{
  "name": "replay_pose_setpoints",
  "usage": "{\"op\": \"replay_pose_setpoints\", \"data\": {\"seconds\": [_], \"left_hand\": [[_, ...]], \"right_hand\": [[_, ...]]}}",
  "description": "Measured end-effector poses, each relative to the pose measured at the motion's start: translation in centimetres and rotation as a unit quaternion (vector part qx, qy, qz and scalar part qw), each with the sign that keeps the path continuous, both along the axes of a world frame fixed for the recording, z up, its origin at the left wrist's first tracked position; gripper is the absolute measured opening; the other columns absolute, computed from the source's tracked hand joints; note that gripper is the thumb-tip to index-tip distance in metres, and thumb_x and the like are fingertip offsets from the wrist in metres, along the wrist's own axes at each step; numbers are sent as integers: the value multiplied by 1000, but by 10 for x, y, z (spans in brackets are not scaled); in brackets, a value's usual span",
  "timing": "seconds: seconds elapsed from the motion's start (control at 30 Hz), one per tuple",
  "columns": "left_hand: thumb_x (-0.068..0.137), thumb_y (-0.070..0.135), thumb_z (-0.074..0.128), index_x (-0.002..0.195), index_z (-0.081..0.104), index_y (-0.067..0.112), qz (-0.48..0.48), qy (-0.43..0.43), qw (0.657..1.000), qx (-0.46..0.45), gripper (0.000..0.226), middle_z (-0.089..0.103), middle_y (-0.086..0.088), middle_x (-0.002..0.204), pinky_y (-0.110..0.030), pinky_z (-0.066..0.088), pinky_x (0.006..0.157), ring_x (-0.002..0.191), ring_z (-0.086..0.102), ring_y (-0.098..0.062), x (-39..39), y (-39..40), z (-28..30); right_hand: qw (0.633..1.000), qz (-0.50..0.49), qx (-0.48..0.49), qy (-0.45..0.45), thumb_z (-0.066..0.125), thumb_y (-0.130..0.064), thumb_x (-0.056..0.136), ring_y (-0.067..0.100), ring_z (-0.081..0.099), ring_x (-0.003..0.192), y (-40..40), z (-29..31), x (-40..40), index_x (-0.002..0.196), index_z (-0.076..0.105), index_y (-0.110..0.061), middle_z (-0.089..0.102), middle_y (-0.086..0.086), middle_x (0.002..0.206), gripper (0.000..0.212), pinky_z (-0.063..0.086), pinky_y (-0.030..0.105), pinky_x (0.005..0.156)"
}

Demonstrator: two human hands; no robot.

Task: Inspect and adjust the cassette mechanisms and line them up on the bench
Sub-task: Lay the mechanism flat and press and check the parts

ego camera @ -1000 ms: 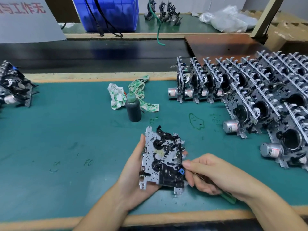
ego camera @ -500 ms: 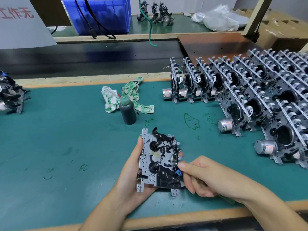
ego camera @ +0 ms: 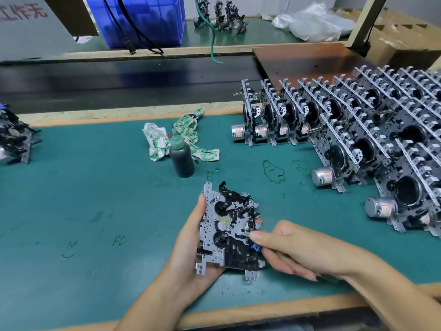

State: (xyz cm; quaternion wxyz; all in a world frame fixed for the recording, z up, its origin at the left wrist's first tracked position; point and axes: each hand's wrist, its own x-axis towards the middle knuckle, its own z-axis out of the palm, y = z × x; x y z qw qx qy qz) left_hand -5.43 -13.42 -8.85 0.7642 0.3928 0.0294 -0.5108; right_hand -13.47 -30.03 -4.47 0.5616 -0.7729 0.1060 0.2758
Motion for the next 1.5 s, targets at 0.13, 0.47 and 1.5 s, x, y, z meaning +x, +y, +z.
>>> {"op": "replay_pose_setpoints", "data": {"seconds": [0.13,0.47,1.5], "left_hand": [[85,61,38,109,72,13,-1,2,1000,0,64,65,-19,120,-36,57,82,108,64,-29,0,0,0],[85,63,36,113,70,11,-15,18,1000,-19,68,62,-19,124,-38,54,89,112,62,-30,1,3,3],[77,67,48,124,60,0,-7,66,994,-87,83,50,-29,135,-55,35,107,122,49,-49,7,13,10]], "right_hand": [[1000,14,-3,8,33,-44,99,9,25,27,-2,1,2,39,41,-21,34,-4,26,65,35,25,55],[1000,-11,14,-16,35,-50,96,8,24,26,-3,-3,-1,40,43,-18,32,-4,26,65,36,10,48],[860,-255,-320,-304,38,-33,95,14,51,51,-12,-19,4,75,61,-27,52,-1,50,31,42,34,56]]}}
